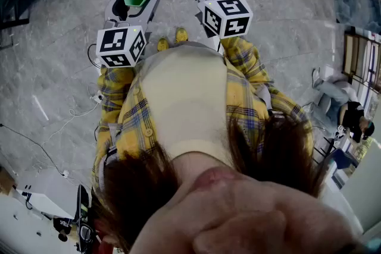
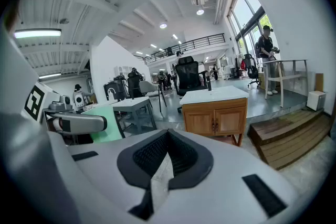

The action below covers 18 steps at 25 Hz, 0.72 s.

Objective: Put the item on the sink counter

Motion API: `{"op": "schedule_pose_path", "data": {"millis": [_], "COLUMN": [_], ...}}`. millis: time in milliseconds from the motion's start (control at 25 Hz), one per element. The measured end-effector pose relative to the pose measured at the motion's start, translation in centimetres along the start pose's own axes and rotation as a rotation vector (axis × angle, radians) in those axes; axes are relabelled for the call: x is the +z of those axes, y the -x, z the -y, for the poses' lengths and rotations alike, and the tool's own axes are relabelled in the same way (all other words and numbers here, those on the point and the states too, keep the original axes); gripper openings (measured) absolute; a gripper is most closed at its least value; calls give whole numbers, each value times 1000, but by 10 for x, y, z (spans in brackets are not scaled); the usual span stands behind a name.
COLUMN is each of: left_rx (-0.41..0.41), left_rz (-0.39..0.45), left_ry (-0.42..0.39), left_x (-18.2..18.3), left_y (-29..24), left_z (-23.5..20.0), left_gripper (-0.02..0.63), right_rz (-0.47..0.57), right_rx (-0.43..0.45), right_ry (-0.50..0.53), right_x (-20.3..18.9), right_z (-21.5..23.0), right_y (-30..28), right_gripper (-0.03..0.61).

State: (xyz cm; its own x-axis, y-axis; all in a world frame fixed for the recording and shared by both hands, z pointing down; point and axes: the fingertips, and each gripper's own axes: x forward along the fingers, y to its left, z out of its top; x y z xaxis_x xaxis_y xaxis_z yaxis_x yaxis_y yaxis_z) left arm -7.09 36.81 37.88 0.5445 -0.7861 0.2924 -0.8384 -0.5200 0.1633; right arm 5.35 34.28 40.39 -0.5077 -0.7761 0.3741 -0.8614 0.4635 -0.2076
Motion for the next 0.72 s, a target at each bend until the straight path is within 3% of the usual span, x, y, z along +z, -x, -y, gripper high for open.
{"op": "schedule_pose_path", "data": {"millis": [720], "left_rx": [43], "left_rz": [-9], "left_ry": [2], "left_x": [4], "left_y": [-57], "left_z": [10], "left_gripper": [334], "right_rz": [-19], "right_rx": [61], "right_ry": [-16], "right_x": [-3], "right_z": [52], "right_y": [-16], "right_gripper": [12]}}
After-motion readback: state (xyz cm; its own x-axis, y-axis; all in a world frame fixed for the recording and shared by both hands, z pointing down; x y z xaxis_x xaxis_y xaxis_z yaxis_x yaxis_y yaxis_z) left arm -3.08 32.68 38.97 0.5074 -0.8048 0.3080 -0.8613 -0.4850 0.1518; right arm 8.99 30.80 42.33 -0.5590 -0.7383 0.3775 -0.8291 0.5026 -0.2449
